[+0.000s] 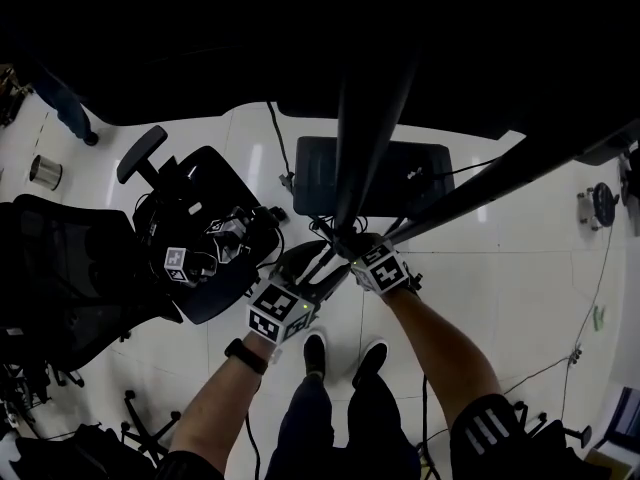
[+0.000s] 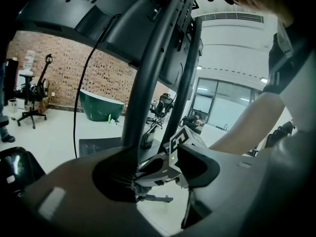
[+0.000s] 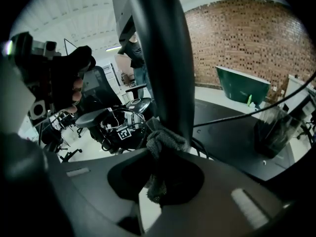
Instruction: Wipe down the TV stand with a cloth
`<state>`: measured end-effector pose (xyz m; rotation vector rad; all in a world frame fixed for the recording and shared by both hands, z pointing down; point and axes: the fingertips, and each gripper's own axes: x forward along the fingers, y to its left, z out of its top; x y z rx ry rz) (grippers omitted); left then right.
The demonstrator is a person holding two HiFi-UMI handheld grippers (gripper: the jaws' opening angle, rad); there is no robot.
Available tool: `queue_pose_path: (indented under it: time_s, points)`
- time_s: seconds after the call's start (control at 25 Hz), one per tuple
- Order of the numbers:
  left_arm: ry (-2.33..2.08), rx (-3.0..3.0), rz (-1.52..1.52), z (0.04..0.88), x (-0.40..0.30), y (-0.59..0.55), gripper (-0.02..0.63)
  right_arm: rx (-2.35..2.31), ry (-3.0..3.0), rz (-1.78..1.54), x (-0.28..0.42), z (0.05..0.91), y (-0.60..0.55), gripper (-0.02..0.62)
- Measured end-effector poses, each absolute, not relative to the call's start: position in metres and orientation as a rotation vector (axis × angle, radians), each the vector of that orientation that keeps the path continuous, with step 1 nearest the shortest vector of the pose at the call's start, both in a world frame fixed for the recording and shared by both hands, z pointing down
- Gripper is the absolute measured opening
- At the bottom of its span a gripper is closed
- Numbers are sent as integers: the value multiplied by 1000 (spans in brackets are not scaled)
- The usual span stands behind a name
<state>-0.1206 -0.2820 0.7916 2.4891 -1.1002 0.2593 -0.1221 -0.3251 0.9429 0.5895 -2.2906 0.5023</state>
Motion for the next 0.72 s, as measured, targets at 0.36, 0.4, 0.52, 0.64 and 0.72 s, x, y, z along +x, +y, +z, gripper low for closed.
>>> queue_pose_path:
  time_s: [0.36, 0.4, 0.52, 0.64, 0.72]
  points:
    - [-1047, 2619, 154, 672, -79, -267, 278, 704, -2548, 405, -89, 752, -323, 40]
    - [-1047, 2646, 132, 651, -74, -268, 276, 720, -2583, 383, -82, 723, -323, 40]
    - [-1025, 2747, 63, 582, -57, -272, 278, 776, -2674, 274, -58, 633, -327, 40]
    - [-995, 2870, 8, 511, -36, -266, 277, 829, -2743, 117, -34, 542, -326, 40]
    - [-989, 2947, -22, 466, -22, -261, 276, 867, -2779, 16, -19, 483, -323, 40]
